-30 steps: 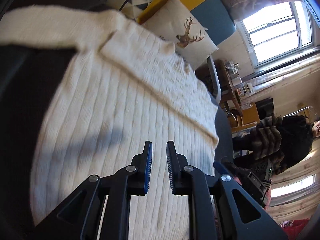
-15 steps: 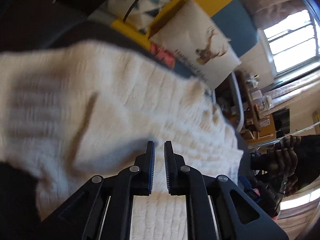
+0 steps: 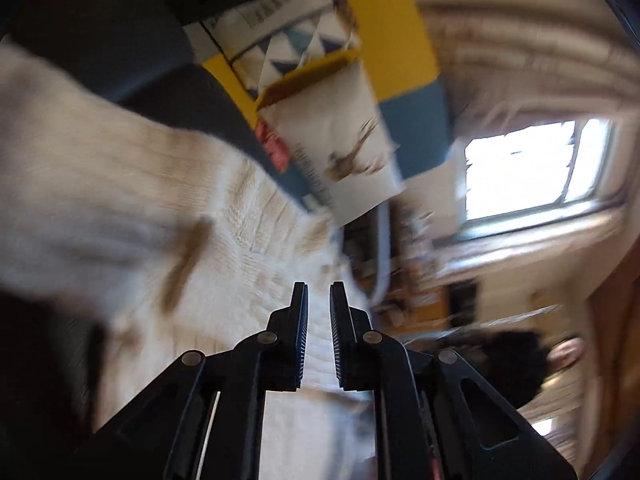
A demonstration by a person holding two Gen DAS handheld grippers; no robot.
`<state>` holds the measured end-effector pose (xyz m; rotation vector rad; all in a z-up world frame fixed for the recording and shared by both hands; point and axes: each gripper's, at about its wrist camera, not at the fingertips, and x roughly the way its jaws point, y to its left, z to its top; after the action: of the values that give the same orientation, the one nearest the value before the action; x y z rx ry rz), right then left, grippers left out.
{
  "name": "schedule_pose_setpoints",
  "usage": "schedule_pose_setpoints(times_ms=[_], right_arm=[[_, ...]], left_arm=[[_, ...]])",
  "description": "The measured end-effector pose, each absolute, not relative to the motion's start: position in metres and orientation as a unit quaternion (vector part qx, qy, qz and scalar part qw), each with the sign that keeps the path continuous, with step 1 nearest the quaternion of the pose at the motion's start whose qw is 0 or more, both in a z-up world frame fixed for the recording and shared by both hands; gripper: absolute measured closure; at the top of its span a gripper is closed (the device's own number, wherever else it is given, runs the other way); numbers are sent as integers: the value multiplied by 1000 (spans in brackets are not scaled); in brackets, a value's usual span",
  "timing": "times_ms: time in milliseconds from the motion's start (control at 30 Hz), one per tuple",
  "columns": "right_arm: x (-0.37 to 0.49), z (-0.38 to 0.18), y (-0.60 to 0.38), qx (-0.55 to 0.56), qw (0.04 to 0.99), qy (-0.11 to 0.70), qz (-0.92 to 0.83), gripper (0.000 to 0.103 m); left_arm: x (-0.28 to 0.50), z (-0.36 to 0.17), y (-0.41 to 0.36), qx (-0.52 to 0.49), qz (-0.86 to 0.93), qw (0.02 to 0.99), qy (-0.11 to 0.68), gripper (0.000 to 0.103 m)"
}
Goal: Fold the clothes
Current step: 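Grasp the sweater sleeve cuff with the left gripper and lift it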
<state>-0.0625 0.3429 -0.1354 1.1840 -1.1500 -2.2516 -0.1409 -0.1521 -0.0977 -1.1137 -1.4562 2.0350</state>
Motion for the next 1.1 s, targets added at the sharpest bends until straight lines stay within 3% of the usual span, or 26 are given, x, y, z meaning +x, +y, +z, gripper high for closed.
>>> schedule_pose_setpoints(times_ms=[233, 433, 700, 833, 1100], right_arm=[[6, -163, 269, 470, 199, -384, -769, 64], [21, -163, 239, 494, 175, -367, -769, 64], [16, -148, 215, 501, 148, -350, -778, 64], [11, -138, 200, 502, 144, -329, -787, 64], [6, -133, 181, 511, 138, -301, -794, 64]], left_arm=[[-24, -113, -337, -297, 718, 20, -629, 85], [42, -140, -447, -214, 656, -103, -717, 85], [19, -177, -484, -206, 601, -114, -764, 84], [-3, -191, -483, -213, 580, -119, -777, 53], [-34, -195, -488, -233, 589, -139, -761, 50]])
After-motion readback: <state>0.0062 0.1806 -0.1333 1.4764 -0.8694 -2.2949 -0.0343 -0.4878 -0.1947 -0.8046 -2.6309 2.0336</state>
